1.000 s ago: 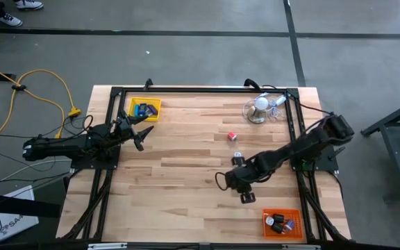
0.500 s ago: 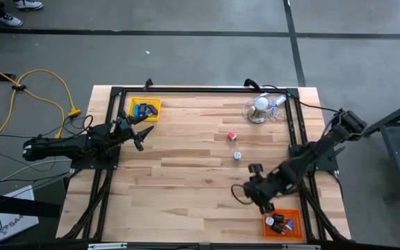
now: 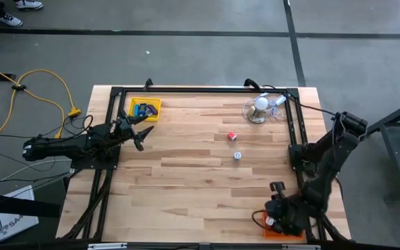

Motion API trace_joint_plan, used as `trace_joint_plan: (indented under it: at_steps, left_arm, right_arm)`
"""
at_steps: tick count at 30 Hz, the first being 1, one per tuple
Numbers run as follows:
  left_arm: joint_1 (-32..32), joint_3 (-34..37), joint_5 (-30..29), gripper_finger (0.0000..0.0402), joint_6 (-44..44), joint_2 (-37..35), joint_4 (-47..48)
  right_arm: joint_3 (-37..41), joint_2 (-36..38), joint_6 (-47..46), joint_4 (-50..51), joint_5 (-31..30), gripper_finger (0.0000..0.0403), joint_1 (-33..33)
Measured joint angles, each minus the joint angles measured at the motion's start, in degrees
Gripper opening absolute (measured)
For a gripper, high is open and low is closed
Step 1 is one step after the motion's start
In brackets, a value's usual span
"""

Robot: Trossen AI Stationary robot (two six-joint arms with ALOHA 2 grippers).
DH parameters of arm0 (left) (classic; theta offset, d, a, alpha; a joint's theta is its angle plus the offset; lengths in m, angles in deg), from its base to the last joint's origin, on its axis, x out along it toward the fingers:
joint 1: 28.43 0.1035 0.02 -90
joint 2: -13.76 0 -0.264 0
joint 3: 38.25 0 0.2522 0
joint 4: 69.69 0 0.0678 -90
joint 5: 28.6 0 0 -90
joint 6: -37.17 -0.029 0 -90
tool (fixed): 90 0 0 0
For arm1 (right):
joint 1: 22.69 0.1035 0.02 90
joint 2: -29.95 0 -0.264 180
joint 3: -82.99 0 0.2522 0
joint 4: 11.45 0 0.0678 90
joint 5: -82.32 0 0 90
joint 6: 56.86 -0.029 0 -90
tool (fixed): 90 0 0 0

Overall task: Pick & Place Office items
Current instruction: Put the white charger adapter into the orange bin

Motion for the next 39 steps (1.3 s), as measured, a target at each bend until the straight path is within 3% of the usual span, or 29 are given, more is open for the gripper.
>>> trace_joint_plan:
  at_steps: [8,22,39]
  left_arm:
    - [0.0,0.0,0.0,0.0243,0.0,0.0,0.0]
    - [0.0,0.0,0.0,0.0243,0.0,0.0,0.0]
    - [0.0,0.0,0.0,0.0243,0.0,0.0,0.0]
  right_arm:
    - [0.0,0.0,-14.4,2.5,-0.3,0.0124,8.0]
    - [0.0,-5.8,-29.3,3.2,1.1,0.0127,15.9]
    - [0.0,-12.2,-31.8,1.6,2.4,0.0128,17.1]
